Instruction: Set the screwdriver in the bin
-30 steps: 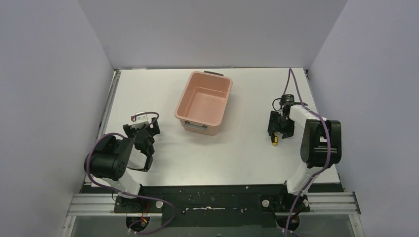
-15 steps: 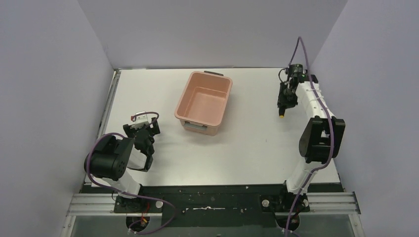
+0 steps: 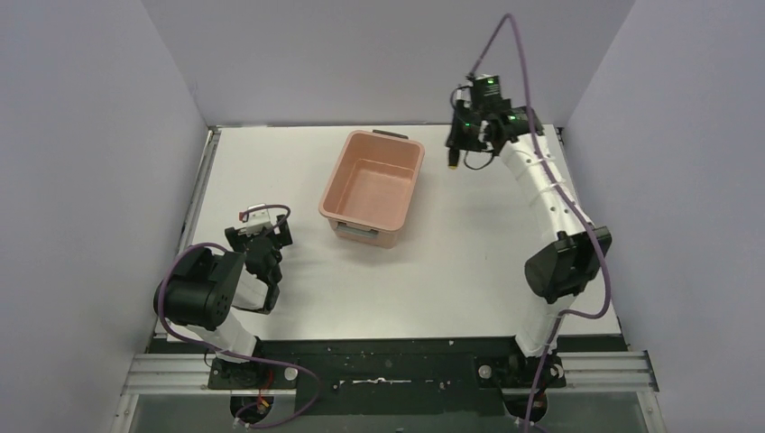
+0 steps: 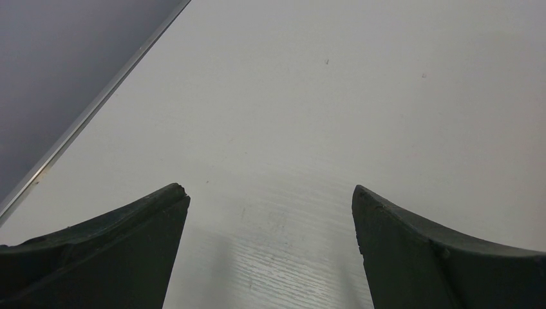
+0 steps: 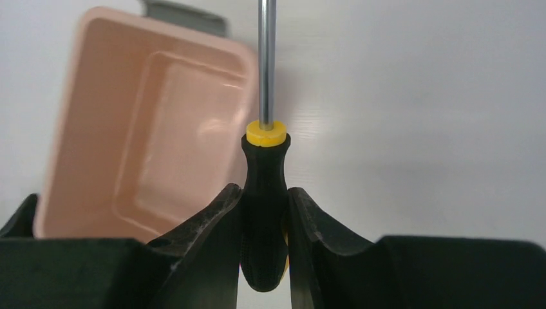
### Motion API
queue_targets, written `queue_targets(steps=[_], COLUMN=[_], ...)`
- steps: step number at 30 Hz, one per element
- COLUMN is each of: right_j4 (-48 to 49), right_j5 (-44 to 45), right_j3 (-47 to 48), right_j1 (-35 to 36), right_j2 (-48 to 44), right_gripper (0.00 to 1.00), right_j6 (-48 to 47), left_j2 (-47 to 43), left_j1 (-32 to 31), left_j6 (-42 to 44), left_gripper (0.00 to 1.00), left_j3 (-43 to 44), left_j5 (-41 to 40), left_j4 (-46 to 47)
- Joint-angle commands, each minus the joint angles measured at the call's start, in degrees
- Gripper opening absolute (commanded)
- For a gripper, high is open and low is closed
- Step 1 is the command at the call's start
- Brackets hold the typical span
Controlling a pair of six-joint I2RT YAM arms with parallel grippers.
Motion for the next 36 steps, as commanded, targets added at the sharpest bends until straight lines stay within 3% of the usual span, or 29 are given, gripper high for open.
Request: queue_targets(steps=[1,5,10,23,25,27,29,36], right_j4=[9.5,10.8,13.5,11.8,12.5,12.9,12.7,10.2], right_j5=[-2.1,1.0,8.0,14.5,14.5,14.7,15.1,17.8], right_j3=[8.4,13.1,8.7,2.4,1.0,0.2,0.4,5.7], right_j1=[12.9,18.3,24.0,27.4,27.4,27.4,27.4,27.6], right_j2=[4.5,9.7,14.3,27.4,27.8,27.9,27.8,24.8], right_gripper=[0.00,0.00,0.00,0.00,0.13,0.34,0.46,0.59], right_j6=[5.1,7.0,9.1,12.3,12.6,13.0,13.1,11.6], left_j2=[-0.9,-0.9,-0.9,-0.9,-0.9,-0.9,-0.9,-0.9], left_j1=[0.3,0.3,0.2,0.3,0.3,0.2,0.2,0.2], left_j6=[0.3,0.3,0.3,0.2,0.2,0.3,0.2,0.3], left_gripper=[0.97,0.97,0.97,0.97,0.97,0.97,0.97,0.97], left_j3=[0.3,0.3,0.3,0.3,0.3,0.3,0.3,0.3], left_j5=[0.3,0.3,0.3,0.3,0.3,0.3,0.2,0.2], left_j4=[1.9,1.9,2.0,1.9,2.0,2.0,2.0,2.0])
